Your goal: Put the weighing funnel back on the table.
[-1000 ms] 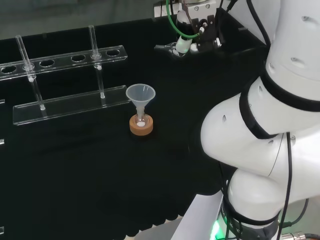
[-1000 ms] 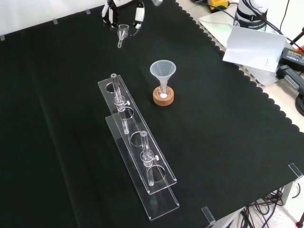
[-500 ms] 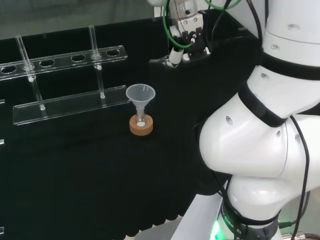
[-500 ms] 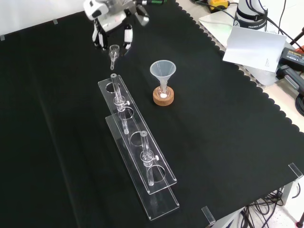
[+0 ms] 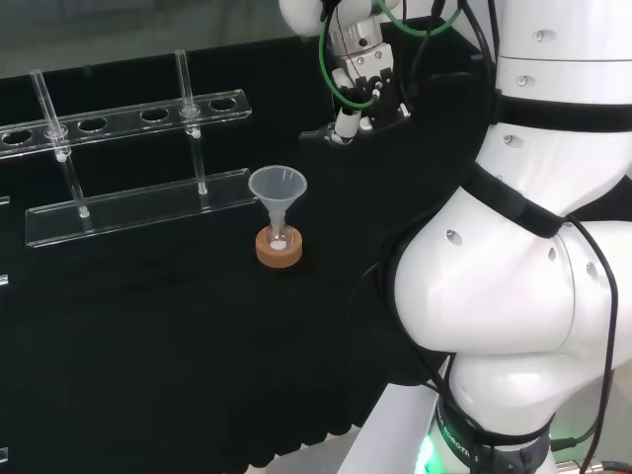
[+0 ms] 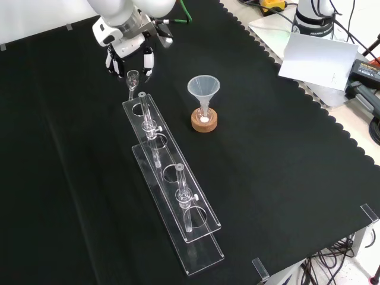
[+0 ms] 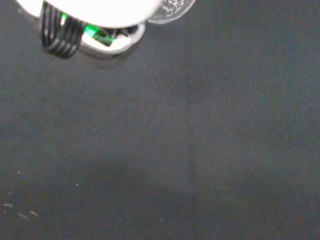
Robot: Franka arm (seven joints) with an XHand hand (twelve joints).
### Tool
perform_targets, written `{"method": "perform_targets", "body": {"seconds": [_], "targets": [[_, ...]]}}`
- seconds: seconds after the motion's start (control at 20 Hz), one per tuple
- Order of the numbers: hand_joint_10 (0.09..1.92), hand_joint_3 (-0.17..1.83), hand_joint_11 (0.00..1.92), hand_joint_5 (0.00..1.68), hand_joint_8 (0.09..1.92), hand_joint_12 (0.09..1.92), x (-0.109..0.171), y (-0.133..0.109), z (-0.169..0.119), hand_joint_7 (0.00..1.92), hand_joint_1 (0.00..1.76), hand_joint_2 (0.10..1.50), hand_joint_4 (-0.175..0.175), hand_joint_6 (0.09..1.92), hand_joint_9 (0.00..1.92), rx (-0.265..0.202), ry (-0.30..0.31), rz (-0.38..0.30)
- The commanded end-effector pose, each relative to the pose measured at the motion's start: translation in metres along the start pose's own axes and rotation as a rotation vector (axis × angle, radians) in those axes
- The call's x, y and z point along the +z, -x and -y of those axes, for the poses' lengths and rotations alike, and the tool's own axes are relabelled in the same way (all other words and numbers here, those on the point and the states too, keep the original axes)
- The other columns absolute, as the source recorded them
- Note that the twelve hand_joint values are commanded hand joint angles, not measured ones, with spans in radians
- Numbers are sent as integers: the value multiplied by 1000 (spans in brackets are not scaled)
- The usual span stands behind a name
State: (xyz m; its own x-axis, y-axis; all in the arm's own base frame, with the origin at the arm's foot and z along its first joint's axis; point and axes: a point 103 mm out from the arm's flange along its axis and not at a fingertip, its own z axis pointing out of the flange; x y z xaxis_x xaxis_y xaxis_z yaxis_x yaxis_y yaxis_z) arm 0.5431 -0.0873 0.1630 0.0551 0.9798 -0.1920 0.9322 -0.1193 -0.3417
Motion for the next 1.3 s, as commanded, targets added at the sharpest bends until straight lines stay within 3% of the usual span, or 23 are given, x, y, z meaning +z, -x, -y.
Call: {"method": "perform_targets", "body": {"seconds": [0.05,1.3], "targets": [[90,550,1086,1579,662,855,11,1,-6,753,1161,643,175,87,1214,-3,0,0],[88,550,1085,1579,663,855,48,-19,-44,749,1161,643,175,87,1214,-56,-70,17]]}}
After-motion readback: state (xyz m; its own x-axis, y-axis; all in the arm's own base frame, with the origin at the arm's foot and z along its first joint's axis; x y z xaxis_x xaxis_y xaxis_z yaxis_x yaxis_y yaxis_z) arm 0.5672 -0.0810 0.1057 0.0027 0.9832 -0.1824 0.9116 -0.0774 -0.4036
